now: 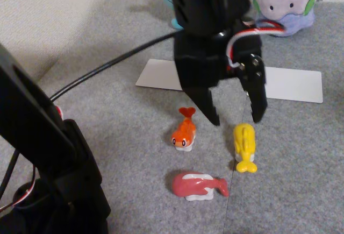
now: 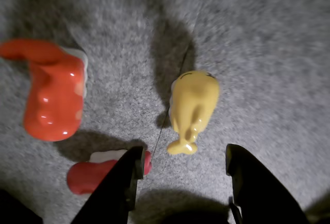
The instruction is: Wooper wants to eat egg sudhi, and Goomy wants to eat shrimp sushi
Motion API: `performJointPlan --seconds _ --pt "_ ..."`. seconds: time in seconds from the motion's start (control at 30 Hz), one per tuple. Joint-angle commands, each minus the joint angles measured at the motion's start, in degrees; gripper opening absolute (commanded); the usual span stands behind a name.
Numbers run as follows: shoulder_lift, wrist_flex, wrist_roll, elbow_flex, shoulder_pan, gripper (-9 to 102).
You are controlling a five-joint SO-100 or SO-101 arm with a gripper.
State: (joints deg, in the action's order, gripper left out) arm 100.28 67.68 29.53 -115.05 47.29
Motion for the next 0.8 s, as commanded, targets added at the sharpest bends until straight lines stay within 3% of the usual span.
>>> performJointPlan --seconds 0.0,0.37,0.77 --pt "-3.9 -0.9 -2.6 3.2 0.2 19" --pt "-13.3 -9.0 -3.3 3.2 1.4 19" --pt "-14.0 -9.1 -3.9 3.2 1.1 18"
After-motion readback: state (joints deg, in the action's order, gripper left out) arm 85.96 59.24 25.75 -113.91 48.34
